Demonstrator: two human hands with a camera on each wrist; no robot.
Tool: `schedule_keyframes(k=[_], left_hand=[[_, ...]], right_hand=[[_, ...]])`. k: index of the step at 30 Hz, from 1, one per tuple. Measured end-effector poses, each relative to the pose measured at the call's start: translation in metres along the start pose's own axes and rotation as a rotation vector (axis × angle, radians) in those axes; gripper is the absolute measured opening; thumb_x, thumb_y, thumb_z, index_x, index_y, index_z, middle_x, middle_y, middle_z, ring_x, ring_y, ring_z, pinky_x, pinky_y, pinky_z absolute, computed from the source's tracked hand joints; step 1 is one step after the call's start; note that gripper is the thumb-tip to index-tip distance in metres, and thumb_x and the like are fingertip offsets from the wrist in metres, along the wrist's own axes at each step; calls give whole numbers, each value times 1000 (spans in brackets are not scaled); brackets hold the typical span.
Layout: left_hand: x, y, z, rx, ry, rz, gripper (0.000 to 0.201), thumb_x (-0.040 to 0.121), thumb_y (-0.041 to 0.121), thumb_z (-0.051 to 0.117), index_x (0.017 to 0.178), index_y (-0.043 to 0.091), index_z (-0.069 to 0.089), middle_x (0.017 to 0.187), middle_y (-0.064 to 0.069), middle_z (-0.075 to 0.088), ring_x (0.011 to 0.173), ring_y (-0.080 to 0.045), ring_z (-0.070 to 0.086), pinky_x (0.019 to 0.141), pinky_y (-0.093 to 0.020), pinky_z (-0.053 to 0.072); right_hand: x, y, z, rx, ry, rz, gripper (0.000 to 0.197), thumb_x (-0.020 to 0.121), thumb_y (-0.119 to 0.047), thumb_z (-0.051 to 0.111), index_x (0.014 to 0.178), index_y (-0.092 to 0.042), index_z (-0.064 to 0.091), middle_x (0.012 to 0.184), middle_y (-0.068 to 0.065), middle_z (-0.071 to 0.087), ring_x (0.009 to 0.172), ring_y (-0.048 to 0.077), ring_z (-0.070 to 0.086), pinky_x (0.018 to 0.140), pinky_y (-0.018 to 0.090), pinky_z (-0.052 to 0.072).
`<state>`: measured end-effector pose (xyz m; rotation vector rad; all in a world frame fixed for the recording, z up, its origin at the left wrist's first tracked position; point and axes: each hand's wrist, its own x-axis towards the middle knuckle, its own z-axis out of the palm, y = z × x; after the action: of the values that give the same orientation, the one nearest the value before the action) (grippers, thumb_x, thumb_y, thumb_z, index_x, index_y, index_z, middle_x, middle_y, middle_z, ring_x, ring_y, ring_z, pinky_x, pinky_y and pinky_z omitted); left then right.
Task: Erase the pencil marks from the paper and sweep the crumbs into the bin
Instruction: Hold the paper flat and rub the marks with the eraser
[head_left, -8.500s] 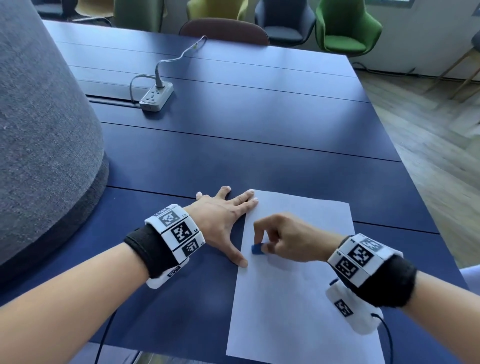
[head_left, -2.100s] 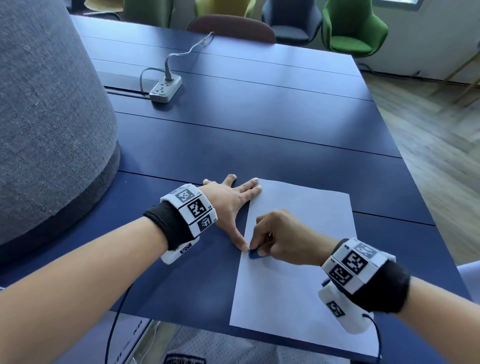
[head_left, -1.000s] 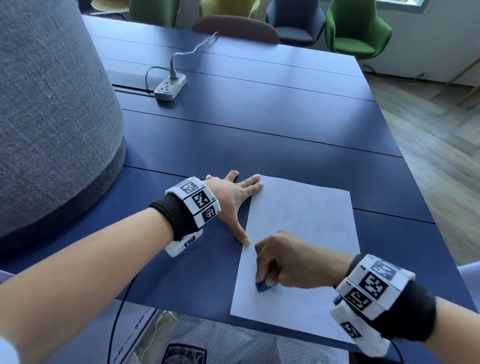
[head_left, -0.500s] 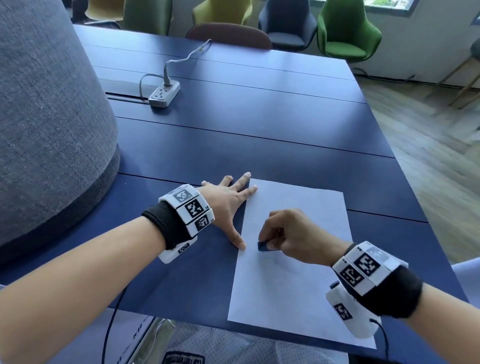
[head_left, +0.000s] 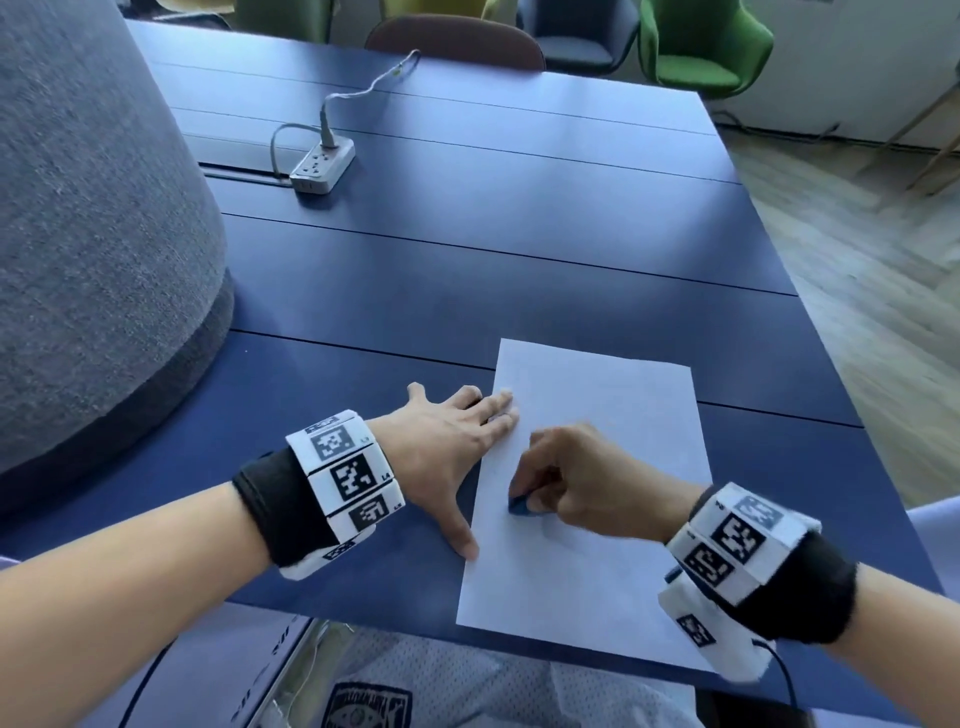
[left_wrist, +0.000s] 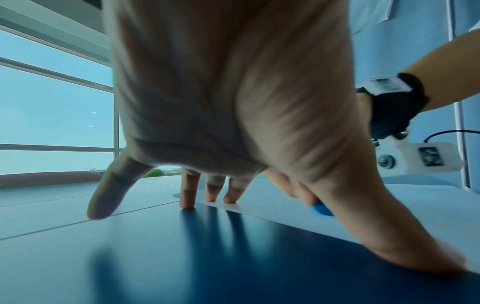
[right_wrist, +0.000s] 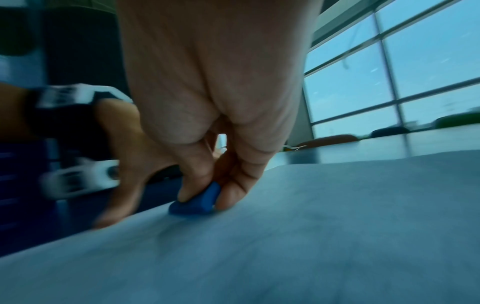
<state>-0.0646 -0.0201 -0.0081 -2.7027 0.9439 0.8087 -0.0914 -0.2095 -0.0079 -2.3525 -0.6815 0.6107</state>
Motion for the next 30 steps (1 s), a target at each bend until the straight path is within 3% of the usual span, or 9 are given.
schedule_keyframes(k=[3, 8, 14, 16, 19, 22, 24, 26, 30], left_hand=[[1, 0, 1, 0, -17, 1, 145, 52, 80, 73, 155, 20, -9, 162, 7, -17, 147, -18, -5, 106, -75, 13], [1, 1, 3, 0, -23, 2, 148, 50, 83, 71, 155, 19, -12, 161, 6, -22, 148, -18, -10, 104, -78, 0], [-2, -2, 6, -20, 0, 20, 150, 52, 83, 69, 153, 15, -19, 160, 5, -24, 148, -20, -13, 110, -70, -5], [-2, -3, 7, -23, 18, 26, 150, 52, 83, 69, 153, 14, -18, 161, 3, -23, 149, -20, -14, 112, -66, -7], [0, -3, 9, -25, 39, 39, 150, 52, 83, 69, 153, 16, -18, 161, 3, -22, 149, -21, -13, 113, -64, -9], [0, -4, 10, -30, 66, 54, 151, 52, 83, 70, 152, 15, -21, 161, 5, -21, 148, -20, -12, 114, -63, -8], [0, -5, 11, -41, 75, 55, 153, 51, 83, 70, 151, 15, -23, 161, 6, -22, 148, -20, -13, 115, -62, -9], [0, -6, 12, -47, 73, 54, 153, 51, 83, 70, 151, 15, -23, 160, 5, -24, 148, -20, -15, 115, -61, -9], [1, -7, 13, -59, 60, 50, 151, 51, 83, 70, 152, 16, -22, 160, 5, -26, 148, -21, -18, 115, -59, -11]], right_hand=[[-10, -12, 10, -43, -191, -78, 31, 72, 12, 60, 87, -9, 76, 80, -1, 62, 67, 6, 60, 64, 8, 44], [7, -8, -1, 6, -16, -25, 26, 73, 11, 61, 86, -6, 75, 69, -12, 58, 62, -7, 57, 61, 4, 41], [-17, -19, 16, -34, -254, -60, 34, 72, 14, 54, 89, -8, 73, 86, 4, 60, 69, 13, 60, 60, 8, 43], [-8, -19, 12, -49, -216, -43, 31, 74, 12, 54, 89, -8, 72, 87, 4, 62, 70, 11, 59, 61, 8, 43], [15, -10, -6, -69, -50, 4, 26, 74, 9, 54, 85, -8, 70, 84, 4, 67, 69, 9, 57, 62, 9, 43], [42, 10, -31, -101, 176, 109, 21, 75, 5, 58, 83, -9, 70, 83, 5, 70, 73, 14, 60, 65, 19, 45], [50, 18, -40, -81, 240, 163, 20, 76, 4, 60, 85, -9, 72, 84, 5, 71, 77, 16, 64, 67, 21, 50], [44, 16, -38, -66, 237, 166, 21, 75, 3, 60, 84, -11, 73, 83, 4, 72, 78, 16, 65, 67, 20, 51], [23, 1, -17, -50, 35, 85, 20, 74, 2, 64, 83, -10, 76, 78, 2, 72, 69, 10, 63, 67, 20, 52]])
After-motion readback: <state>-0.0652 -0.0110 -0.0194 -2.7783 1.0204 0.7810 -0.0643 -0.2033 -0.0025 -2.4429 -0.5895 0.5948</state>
